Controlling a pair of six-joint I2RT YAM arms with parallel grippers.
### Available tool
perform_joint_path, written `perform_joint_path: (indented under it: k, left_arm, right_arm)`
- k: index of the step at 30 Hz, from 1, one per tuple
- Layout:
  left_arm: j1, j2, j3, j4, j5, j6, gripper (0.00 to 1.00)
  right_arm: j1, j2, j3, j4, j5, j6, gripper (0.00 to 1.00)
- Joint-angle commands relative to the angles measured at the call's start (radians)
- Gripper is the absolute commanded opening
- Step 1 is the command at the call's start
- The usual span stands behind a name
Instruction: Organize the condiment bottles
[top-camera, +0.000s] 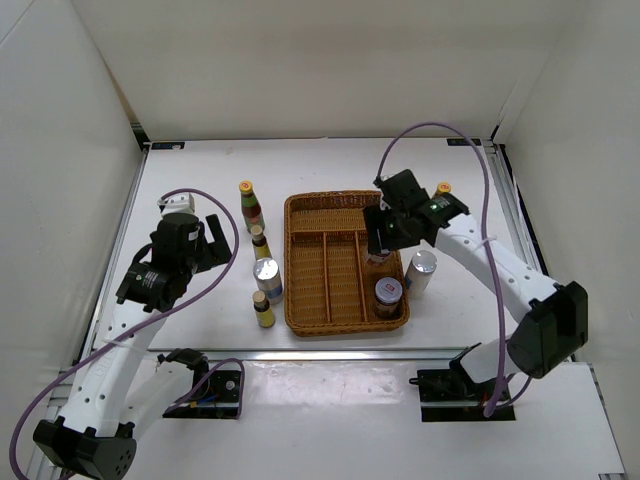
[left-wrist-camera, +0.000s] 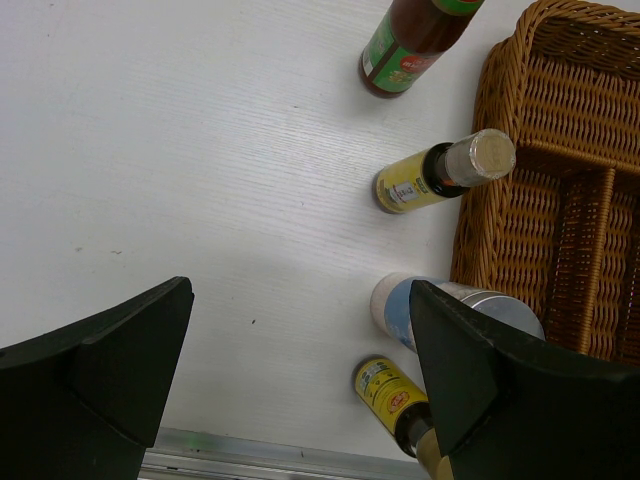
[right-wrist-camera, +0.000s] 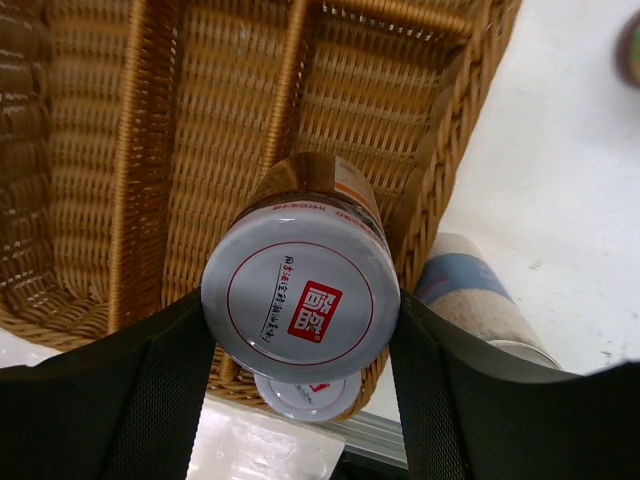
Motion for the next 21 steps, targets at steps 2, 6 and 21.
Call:
perform_joint_path:
  k: [2,6,21]
  left_arm:
    - [-0.004,-0.006,0.017,-0.002,-0.009,0.001,1.0]
    - [-0.004,-0.006,0.017,-0.002,-0.009,0.001,1.0]
    - [-0.004,-0.006,0.017,-0.002,-0.009,0.001,1.0]
  right_arm:
    - [0.023,0.03,-0.056,0.115,0.024,0.051,0.19]
    - [0.032,0.05,-0.125,0.171,0.088,0.075,0.19]
    - [0.095,-0.086,0.053,-0.045,0.301,0.098,0.99]
